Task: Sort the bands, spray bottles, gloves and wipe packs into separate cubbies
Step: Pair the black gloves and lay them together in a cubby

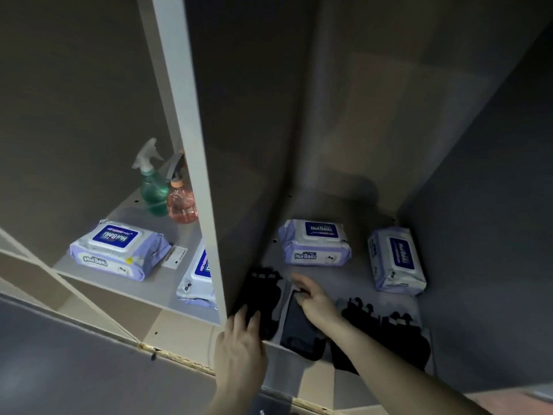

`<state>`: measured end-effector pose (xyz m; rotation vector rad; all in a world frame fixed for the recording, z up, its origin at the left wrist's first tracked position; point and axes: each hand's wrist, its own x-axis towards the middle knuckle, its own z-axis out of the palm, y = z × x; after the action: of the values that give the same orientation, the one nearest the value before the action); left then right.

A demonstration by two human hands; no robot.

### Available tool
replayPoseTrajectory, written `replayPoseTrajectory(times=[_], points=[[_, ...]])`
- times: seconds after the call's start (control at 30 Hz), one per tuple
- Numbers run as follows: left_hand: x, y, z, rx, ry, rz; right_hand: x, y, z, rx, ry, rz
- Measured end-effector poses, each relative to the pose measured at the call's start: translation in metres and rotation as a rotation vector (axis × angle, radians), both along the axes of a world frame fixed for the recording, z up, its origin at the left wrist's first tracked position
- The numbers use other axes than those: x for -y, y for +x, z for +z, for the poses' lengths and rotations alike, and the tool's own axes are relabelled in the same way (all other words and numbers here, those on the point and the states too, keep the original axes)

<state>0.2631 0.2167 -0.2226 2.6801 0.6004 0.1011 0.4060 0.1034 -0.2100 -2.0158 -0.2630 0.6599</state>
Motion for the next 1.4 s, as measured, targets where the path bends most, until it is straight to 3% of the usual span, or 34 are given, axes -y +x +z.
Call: replayPoseTrajectory(times=[0.07,0.2,0.4,0.5,0.63,0.73,0.8,0.9,1.03,1.23,1.4], points=[[-0.002,0.006,-0.007,0.007,0.122,-0.109,0.009,-0.008,-0.003,0.176,-0.137,0.187],[-0.010,0.015,-0.022,-0.091,0.154,-0.336,0.023,-0.024,-0.020,0.587,-0.522,0.452],[-0.027,0.006,-0.048,-0.273,0.105,-0.449,0.033,-0.049,-0.035,0.623,-0.877,0.549],[-0.022,0.002,-0.046,-0.365,0.083,-0.481,0.032,-0.053,-0.057,0.481,-1.022,0.564],[-0.018,0.010,-0.035,-0.306,0.089,-0.436,0.036,-0.055,-0.064,0.540,-1.047,0.492],[-0.011,0.019,-0.025,-0.293,0.219,-0.431,0.043,-0.062,-0.043,0.608,-0.976,0.394],[-0.009,0.020,-0.021,-0.224,0.233,-0.462,0.054,-0.068,-0.037,0.518,-0.964,0.285],[-0.007,0.015,-0.036,-0.309,0.147,-0.539,0.079,-0.073,-0.029,0.379,-0.973,0.126],[-0.002,0.020,-0.049,-0.304,0.165,-0.544,0.097,-0.075,-0.030,0.173,-0.912,0.139],[0.007,0.029,-0.055,-0.290,0.155,-0.502,0.090,-0.081,-0.032,0.199,-0.902,0.096],[0.010,0.023,-0.059,-0.339,0.232,-0.589,0.099,-0.075,-0.029,0.204,-0.903,0.153]])
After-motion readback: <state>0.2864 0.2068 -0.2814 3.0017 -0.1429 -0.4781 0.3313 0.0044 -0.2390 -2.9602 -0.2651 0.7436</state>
